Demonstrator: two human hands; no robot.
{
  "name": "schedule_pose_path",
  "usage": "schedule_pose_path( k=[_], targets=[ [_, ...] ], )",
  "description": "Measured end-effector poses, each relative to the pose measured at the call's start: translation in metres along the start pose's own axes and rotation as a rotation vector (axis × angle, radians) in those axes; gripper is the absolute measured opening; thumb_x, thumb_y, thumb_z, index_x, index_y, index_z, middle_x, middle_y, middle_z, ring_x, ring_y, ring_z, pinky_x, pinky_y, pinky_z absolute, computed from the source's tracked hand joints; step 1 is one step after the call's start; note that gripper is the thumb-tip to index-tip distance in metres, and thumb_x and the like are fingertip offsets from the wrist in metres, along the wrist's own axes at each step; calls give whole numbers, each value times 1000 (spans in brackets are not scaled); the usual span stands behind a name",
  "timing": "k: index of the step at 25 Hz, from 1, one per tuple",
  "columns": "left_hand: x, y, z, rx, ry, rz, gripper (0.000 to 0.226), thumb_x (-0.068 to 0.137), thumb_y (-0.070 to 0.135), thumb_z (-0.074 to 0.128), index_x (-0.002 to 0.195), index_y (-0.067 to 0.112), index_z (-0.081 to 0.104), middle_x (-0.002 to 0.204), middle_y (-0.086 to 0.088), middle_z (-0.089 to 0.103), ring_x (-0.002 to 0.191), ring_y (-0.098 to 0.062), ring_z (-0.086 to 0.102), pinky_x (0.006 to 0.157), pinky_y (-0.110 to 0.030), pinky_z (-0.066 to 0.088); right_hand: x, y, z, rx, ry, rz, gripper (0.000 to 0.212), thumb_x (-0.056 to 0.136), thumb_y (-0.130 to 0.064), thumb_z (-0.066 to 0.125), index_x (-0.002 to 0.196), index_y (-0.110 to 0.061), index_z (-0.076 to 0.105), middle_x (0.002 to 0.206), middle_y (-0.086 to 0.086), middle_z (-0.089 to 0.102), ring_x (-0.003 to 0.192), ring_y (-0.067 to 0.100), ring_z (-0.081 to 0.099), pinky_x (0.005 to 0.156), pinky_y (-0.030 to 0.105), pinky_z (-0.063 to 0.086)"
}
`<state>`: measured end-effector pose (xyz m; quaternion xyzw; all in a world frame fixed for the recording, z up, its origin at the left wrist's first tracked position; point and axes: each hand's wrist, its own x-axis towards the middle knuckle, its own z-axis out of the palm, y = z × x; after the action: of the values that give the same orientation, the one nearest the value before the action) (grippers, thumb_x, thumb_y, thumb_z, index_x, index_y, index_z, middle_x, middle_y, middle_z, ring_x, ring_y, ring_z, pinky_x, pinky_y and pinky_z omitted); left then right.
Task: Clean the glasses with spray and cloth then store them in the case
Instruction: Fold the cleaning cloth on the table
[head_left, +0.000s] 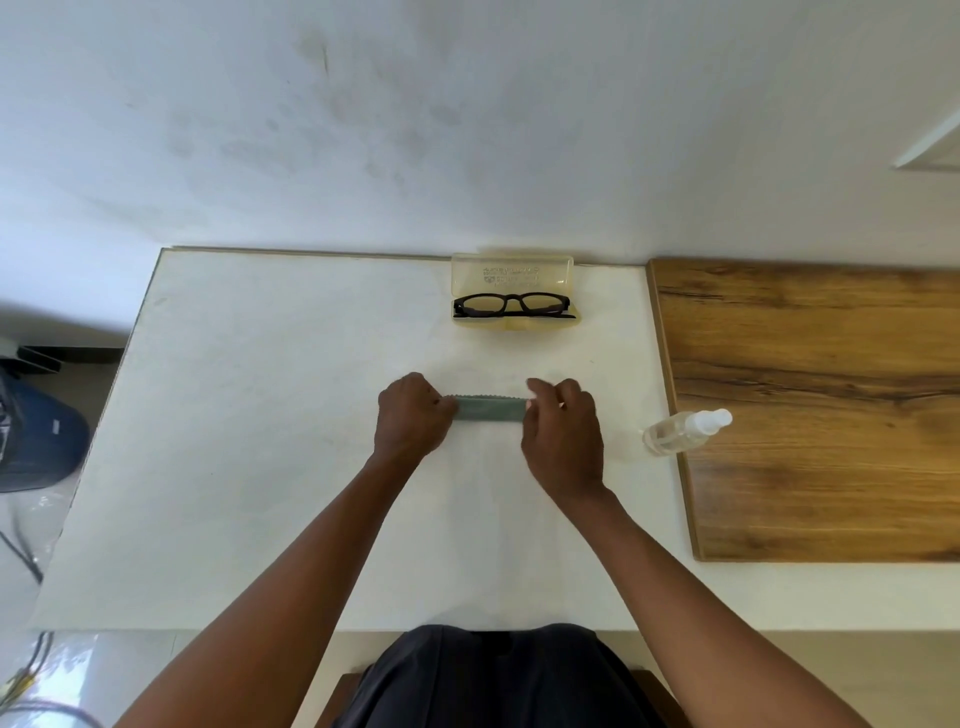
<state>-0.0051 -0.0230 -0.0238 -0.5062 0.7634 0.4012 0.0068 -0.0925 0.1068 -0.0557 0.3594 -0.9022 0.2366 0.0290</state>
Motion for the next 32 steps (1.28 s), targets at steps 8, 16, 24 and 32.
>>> schedule_pose_path(
  k=[8, 16, 24, 32],
  targets=[
    [-14, 18, -11, -403, 26, -149, 27, 73, 7, 68, 72, 17, 43, 79, -10, 57, 68, -25, 58, 51, -28, 45, -31, -18, 15, -344, -88, -291, 54, 59, -6, 58, 111, -17, 65, 98, 10, 50, 78, 28, 49, 53, 30, 39],
    [-24, 40, 1, -299, 1, -53, 27, 83, 31, 64, 94, 11, 49, 93, -11, 65, 77, -24, 59, 62, -30, 46, 15, -26, -33, 1278, -415, 778, 8, 94, -20, 48, 99, -21, 55, 88, 6, 64, 77, 17, 59, 70, 29, 47],
    [-18, 33, 3, -426, -29, -162, 23, 96, 32, 40, 97, 11, 50, 94, -4, 66, 81, -18, 52, 66, -29, 39, 18, -6, -17, 788, -289, 686, 22, 82, -7, 64, 100, -18, 57, 74, -3, 60, 77, 23, 62, 80, 42, 55],
    [-17, 15, 18, -200, -78, -169, 34, 81, 37, 67, 67, 10, 51, 67, -4, 54, 66, -20, 48, 61, -30, 37, 16, -5, -12, 499, -238, 528, 21, 83, -9, 63, 104, -5, 60, 81, 2, 58, 78, 15, 53, 71, 20, 39]
  ],
)
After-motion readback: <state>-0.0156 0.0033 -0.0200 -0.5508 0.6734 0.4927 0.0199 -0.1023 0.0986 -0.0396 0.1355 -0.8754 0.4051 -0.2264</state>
